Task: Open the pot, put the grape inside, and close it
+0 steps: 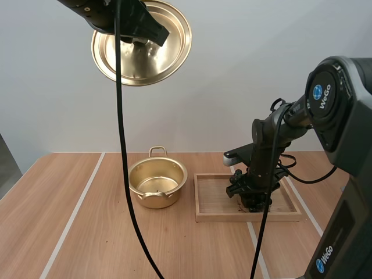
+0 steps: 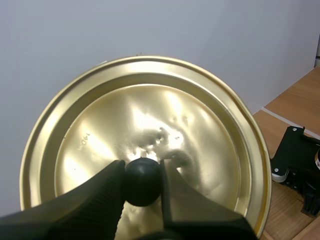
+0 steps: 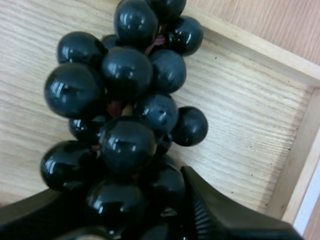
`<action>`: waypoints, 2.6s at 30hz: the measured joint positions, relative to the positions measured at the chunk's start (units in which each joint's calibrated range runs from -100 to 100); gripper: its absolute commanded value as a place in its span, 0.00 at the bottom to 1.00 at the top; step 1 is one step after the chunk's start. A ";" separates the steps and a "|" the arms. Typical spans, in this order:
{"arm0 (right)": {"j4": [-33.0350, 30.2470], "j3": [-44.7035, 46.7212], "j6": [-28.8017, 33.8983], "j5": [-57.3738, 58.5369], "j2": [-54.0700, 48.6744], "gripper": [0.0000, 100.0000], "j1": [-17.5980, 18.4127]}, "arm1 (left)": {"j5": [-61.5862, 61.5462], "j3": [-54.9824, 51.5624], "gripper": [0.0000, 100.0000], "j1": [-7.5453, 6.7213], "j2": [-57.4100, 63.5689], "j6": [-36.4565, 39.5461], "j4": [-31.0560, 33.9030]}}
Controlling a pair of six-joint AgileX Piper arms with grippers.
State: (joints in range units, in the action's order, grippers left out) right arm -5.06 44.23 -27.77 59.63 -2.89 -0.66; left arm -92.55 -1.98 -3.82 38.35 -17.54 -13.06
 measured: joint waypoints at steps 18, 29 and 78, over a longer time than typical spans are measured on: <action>9.54 -15.79 -4.74 20.76 -17.61 0.00 0.00 | -0.19 10.96 0.00 0.00 0.00 0.49 0.00; 21.02 -22.98 -12.40 34.93 -18.52 0.00 3.31 | -4.51 17.53 0.00 0.00 0.85 1.83 0.00; 19.64 -45.64 -15.16 39.94 13.41 0.00 15.86 | -5.68 17.99 0.00 0.00 4.45 2.10 0.00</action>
State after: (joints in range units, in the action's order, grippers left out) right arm 14.58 -1.42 -42.93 99.56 10.52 15.20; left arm -98.22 16.01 -3.82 42.80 -15.44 -13.06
